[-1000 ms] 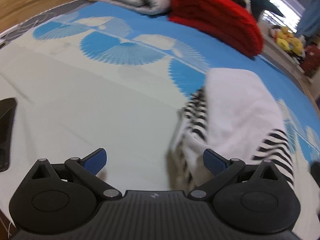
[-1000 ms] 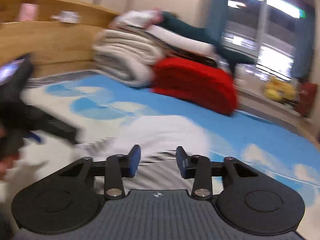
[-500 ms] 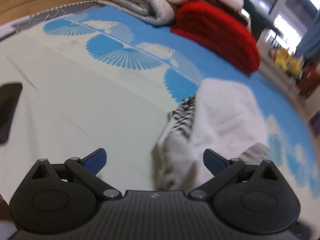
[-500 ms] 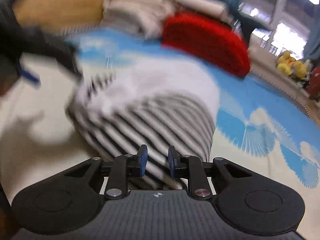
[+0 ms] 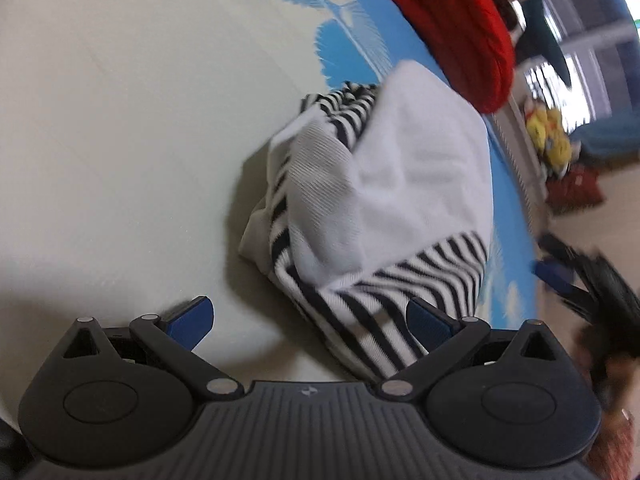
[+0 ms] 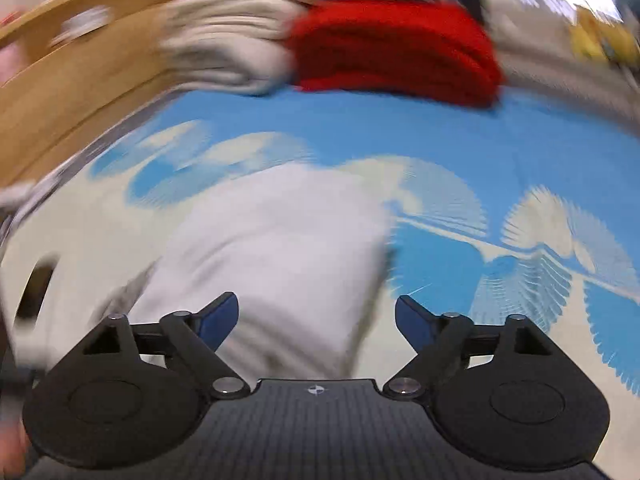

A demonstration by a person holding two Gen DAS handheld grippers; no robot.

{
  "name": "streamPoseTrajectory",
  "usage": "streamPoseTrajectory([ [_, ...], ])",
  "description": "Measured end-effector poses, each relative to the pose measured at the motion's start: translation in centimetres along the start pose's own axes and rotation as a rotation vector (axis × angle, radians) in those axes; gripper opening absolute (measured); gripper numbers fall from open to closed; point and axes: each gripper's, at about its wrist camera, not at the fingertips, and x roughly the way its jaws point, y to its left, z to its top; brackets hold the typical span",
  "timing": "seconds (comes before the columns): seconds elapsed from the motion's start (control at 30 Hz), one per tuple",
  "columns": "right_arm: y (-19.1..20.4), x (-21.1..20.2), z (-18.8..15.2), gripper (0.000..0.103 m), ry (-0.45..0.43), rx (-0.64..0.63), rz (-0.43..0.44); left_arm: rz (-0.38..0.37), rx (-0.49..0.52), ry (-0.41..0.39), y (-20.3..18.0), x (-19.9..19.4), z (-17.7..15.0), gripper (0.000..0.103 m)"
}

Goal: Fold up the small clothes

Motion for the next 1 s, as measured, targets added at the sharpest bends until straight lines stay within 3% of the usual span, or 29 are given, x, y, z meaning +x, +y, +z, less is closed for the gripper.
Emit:
streamPoseTrajectory([
  [0.1,-4.5,6.4,4.4,0.087,0.082,0.282,0.049,-0.007,-0.043,-0.028,0.4,0.4,0.6,0.098],
  [0.13,-5.7,8.8,5.3,0.087,0.114,0.368,0.055,-0.002,-0.049,-0.031,0.4,0.7,0.8,0.086],
  [0.17,-6.2,10.7,5.7,0.087,0.136,0.412,0.059,0.007,-0.046,-0.029,0.5,1.1,1.1,0.064],
  [0.23,-6.4,14.7,6.1,0.086,0.187,0.439,0.066,0.031,-0.017,-0.004,0.5,2.0,1.6,0.042],
  [0.27,-6.2,16.1,6.3,0.081,0.209,0.427,0.072,0.051,0.011,-0.003,0.2,2.2,2.0,0.038],
  [0.3,-5.9,17.7,6.5,0.07,0.226,0.406,0.071,0.06,0.035,0.001,0.1,2.2,2.5,0.037],
  [0.33,-5.5,18.4,6.4,0.037,0.233,0.382,0.065,0.069,0.064,0.005,-0.5,2.3,3.3,0.035],
  [0.37,-5.2,18.9,6.4,0.019,0.249,0.344,0.032,0.084,0.089,0.011,-1.0,2.5,4.2,0.033],
  [0.4,-5.2,19.0,6.5,0.016,0.249,0.318,-0.013,0.102,0.127,0.012,-1.7,2.6,5.2,0.033],
  [0.53,-8.1,15.4,4.5,0.012,0.177,0.379,-0.071,0.193,0.318,0.002,-7.0,6.2,12.6,0.031],
  [0.67,-12.6,9.2,-1.5,0.012,0.092,0.562,-0.071,0.192,0.524,0.019,-15.2,14.5,19.7,0.03],
  [0.83,-13.3,4.8,-9.3,0.012,-0.016,0.732,0.021,0.148,0.656,0.007,-22.9,21.9,21.1,0.03],
  [0.93,-12.7,4.9,-9.7,0.012,-0.019,0.701,0.012,0.161,0.674,-0.014,-23.9,22.8,21.1,0.033],
  [1.0,-12.7,5.2,-9.5,0.012,-0.031,0.701,0.01,0.15,0.643,-0.05,-23.4,22.2,21.9,0.04],
])
